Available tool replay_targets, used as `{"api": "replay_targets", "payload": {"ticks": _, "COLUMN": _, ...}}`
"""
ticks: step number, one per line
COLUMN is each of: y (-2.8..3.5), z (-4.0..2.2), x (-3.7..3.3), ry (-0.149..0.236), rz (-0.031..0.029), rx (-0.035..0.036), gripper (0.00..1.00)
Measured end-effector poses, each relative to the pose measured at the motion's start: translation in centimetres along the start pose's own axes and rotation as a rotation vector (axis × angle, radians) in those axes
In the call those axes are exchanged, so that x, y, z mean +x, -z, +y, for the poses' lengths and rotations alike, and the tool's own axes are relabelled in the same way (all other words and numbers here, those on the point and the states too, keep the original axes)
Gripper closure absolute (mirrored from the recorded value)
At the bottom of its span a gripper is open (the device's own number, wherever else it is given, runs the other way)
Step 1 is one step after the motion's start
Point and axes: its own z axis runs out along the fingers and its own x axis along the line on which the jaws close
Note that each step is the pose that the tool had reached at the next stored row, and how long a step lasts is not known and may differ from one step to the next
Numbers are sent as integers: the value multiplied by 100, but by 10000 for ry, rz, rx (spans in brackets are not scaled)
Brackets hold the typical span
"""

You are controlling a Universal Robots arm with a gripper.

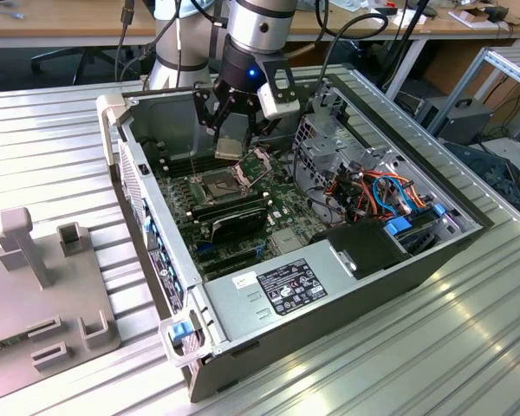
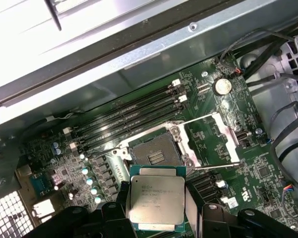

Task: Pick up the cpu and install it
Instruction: 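Place the cpu into insertion slot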

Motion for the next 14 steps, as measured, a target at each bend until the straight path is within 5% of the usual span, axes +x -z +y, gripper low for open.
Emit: {"api": "replay_targets", "payload": {"ticks": 14, "y": -5, "z": 0, "x": 0, "ry": -1165, "rz": 14, "rx": -52, "gripper": 47}}
